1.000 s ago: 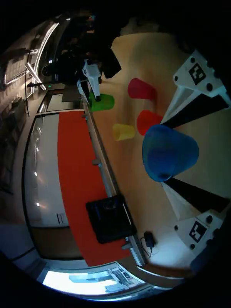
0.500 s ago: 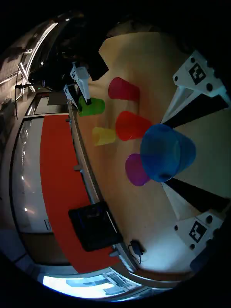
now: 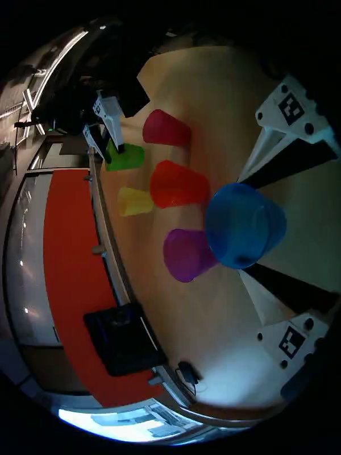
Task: Pour water
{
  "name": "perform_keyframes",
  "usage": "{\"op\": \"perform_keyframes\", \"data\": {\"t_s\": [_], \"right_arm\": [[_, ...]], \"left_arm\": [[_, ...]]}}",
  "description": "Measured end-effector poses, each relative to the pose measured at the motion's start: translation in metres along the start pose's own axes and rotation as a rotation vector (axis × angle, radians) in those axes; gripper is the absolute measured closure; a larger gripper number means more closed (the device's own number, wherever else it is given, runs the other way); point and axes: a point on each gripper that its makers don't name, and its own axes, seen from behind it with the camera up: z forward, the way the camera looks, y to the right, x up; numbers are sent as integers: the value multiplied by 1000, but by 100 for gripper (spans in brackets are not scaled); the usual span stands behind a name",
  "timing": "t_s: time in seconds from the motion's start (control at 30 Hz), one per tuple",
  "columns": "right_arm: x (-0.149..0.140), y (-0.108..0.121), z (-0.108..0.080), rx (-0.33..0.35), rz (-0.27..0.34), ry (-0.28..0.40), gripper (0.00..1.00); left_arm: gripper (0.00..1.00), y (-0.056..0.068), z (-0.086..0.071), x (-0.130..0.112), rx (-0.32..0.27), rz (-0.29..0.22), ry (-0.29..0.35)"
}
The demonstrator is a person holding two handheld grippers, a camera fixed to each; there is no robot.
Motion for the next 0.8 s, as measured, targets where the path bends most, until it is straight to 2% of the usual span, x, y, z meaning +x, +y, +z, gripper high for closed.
{"op": "perform_keyframes", "data": {"t_s": [0.6,0.73,0.8], "right_arm": [[-14,-2,5,2,-8,-34,7],[-18,-3,7,6,-6,-43,7],[-20,-3,8,7,-5,-47,7]], "left_arm": [[13,-3,-1,-17,-2,-15,-34],[2,-5,-1,-23,7,-18,-53],[1,-6,-1,-27,11,-20,-64]]}}
